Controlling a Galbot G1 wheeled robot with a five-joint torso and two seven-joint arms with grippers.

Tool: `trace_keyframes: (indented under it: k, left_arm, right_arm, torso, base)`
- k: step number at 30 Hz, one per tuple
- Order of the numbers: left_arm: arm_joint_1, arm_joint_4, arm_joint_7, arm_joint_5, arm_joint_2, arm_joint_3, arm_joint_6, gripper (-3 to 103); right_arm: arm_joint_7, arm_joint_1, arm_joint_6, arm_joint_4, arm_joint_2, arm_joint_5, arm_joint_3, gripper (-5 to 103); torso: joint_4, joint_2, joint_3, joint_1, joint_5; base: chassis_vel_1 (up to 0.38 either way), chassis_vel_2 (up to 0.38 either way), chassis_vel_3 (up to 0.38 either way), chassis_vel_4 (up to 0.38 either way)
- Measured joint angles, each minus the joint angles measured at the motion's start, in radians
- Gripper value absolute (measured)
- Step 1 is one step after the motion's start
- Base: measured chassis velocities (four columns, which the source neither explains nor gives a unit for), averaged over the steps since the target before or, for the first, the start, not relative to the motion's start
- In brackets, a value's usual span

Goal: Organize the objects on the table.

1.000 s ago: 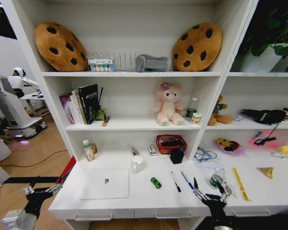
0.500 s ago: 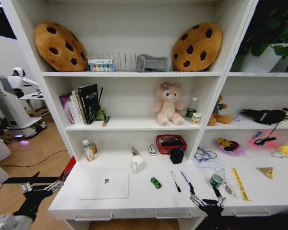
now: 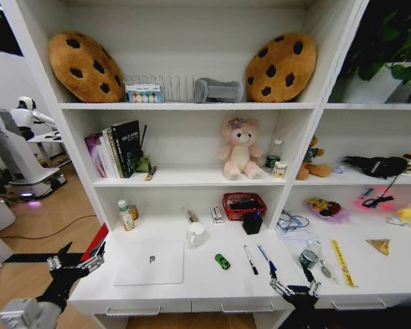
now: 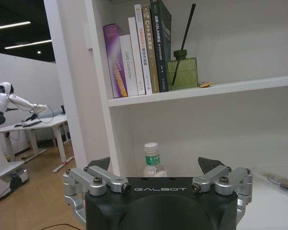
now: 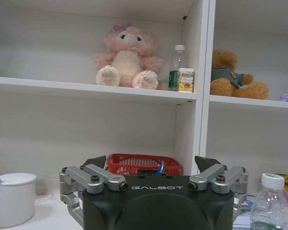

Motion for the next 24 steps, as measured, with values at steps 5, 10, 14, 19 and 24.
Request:
trace_keyframes:
  k: [5, 10, 14, 19, 24]
  left_arm:
    - [0.000, 0.001, -0.001, 0.000, 0.001, 0.000, 0.000, 100]
    - [-0.001, 0.002, -0.001, 0.000, 0.001, 0.001, -0.001, 100]
    - [-0.001, 0.003, -0.001, 0.000, 0.001, 0.001, -0.001, 100]
    - [-0.001, 0.003, -0.001, 0.000, 0.001, 0.001, -0.001, 100]
    - [-0.001, 0.003, -0.001, 0.001, 0.002, 0.001, -0.002, 100]
  right_arm:
    - [-0.106, -0.001, -0.019, -0.029, -0.024, 0.020, -0.007, 100]
    - [-0.212, 0.041, -0.123, -0.083, -0.116, 0.042, -0.029, 100]
    - [-0.224, 0.129, -0.182, -0.120, -0.166, 0.050, -0.036, 100]
    - [-0.228, 0.185, -0.230, -0.136, -0.214, 0.082, -0.063, 100]
    - [-0.237, 0.264, -0.248, -0.213, -0.293, 0.096, -0.134, 100]
  torso:
    - [-0.0003, 0.000, 0.000, 0.000, -0.0001]
    - [-0.0002, 0.000, 0.000, 0.000, 0.0000]
    - [0.0001, 0.000, 0.000, 0.000, 0.0002]
    - [-0.0001, 0.000, 0.000, 0.000, 0.0000]
    - [-0.0002, 0.000, 0.000, 0.000, 0.0000]
  base:
    - [0.000, 0.000, 0.000, 0.000]
    - [0.000, 0.000, 0.000, 0.000]
    - [0.000, 0.000, 0.000, 0.000]
    - [0.000, 0.000, 0.000, 0.000]
    - [0.000, 0.000, 0.000, 0.000]
